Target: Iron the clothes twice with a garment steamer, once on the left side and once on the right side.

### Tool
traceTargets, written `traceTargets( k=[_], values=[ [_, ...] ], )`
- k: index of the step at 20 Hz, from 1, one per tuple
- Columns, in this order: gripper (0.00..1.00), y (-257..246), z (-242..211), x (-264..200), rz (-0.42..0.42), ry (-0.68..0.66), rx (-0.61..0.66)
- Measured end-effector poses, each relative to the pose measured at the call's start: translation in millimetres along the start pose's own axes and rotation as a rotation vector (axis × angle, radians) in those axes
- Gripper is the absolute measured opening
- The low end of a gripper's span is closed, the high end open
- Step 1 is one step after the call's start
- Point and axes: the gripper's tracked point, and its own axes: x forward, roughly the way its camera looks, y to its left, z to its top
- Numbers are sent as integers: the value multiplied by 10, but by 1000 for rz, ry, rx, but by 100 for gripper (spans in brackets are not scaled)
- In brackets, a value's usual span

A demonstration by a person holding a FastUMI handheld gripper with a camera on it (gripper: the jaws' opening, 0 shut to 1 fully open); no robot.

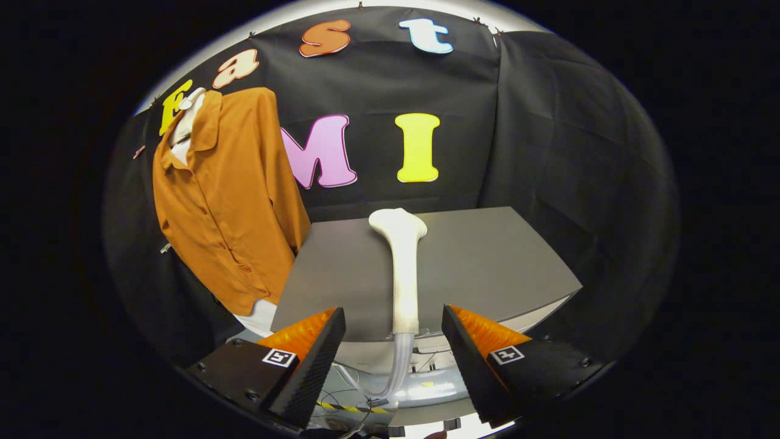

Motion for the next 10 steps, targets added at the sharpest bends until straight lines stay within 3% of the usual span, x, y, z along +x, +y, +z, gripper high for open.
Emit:
traceTargets(
  k=[5, 10],
  values=[
    [96, -51, -166, 566, -5, 99, 18],
    [62, -111, -305, 898, -32, 176, 16]
  ],
)
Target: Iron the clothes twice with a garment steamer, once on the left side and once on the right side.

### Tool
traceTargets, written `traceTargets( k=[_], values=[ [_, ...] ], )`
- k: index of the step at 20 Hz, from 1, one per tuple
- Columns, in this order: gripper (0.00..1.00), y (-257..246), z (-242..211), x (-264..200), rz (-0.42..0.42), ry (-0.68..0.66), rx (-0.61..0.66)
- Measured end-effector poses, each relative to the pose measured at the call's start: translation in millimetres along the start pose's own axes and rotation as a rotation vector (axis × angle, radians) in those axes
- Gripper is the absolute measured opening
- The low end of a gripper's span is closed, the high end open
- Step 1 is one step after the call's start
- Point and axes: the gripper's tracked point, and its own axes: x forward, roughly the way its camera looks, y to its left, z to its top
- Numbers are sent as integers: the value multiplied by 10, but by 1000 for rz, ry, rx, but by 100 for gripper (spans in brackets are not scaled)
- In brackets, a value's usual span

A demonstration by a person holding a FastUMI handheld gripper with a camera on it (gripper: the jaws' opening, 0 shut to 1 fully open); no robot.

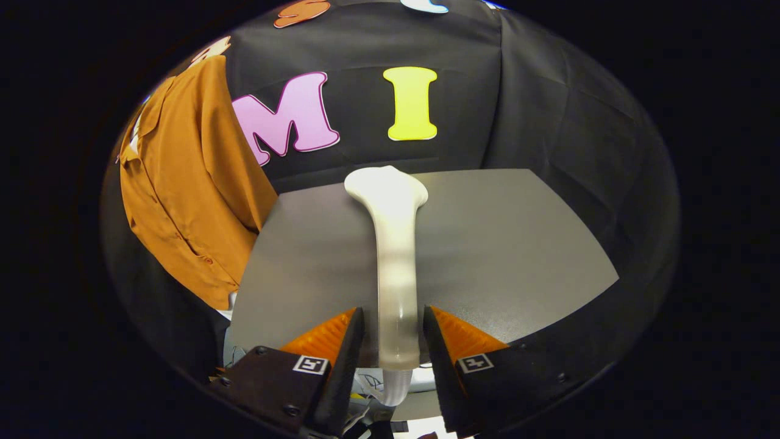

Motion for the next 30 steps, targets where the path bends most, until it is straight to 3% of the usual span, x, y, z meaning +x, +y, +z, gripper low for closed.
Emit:
traceTargets(
  k=[2, 7, 10, 17, 30],
  values=[
    [41, -38, -128, 95, -17, 4, 7],
    [29, -15, -12, 61, 9, -109, 13],
    [29, -65, 13, 2, 24, -164, 64],
    [29, -52, 202, -439, -7, -311, 39],
    [29, 386, 277, -1979, -9, -610, 44]
  ],
)
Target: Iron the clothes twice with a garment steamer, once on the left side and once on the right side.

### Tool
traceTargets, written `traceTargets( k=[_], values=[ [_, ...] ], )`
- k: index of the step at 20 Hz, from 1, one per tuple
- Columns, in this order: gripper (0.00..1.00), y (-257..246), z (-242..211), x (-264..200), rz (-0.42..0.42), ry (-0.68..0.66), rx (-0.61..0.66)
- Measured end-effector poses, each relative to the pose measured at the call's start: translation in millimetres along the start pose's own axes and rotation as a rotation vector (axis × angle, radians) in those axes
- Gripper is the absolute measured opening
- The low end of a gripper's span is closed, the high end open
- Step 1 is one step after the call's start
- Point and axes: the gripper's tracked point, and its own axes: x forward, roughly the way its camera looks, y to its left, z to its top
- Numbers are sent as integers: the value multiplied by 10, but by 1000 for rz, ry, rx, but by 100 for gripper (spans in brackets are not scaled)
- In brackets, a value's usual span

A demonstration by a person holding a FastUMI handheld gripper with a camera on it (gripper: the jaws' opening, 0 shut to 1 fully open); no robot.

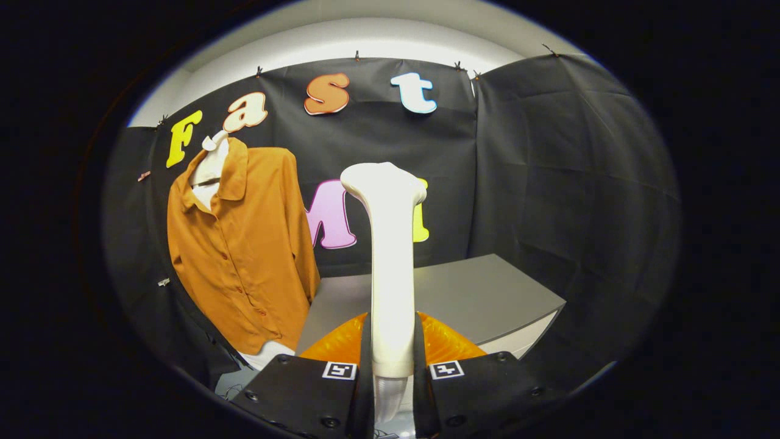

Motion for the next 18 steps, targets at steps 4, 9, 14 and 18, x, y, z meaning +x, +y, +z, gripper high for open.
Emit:
traceTargets(
  k=[4, 9, 14, 18],
  values=[
    [28, 412, 210, -308, 27, -66, -36],
    [29, 1136, 363, -415, 63, -108, -55],
    [29, 1713, 392, -379, 47, -120, -78],
    [29, 2013, 367, -282, 28, -135, -90]
  ],
)
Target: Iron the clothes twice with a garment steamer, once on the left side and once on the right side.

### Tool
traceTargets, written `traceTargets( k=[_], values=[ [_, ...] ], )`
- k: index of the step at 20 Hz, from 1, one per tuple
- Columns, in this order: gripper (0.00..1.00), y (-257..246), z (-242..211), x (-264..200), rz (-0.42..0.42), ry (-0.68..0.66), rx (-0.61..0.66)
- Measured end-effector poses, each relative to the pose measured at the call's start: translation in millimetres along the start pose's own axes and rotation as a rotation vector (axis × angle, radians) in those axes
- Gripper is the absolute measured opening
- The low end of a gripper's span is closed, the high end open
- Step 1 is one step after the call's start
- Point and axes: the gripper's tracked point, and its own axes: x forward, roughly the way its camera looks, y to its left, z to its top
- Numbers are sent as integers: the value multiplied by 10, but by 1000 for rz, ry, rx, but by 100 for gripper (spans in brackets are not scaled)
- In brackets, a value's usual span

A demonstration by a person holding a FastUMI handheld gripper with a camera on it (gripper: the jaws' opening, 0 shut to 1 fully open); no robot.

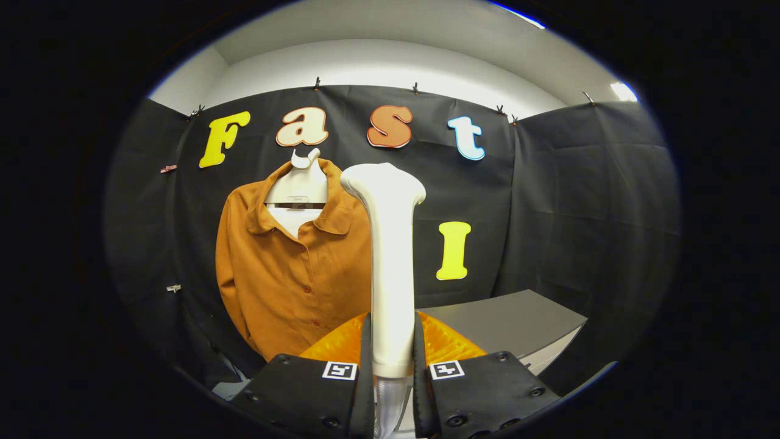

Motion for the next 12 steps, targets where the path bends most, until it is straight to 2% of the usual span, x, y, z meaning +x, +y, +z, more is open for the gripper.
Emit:
traceTargets(
  k=[7, 12],
  values=[
    [29, 203, -369, 455, -17, 32, -8],
    [29, 308, -560, 758, -5, 24, -67]
  ],
)
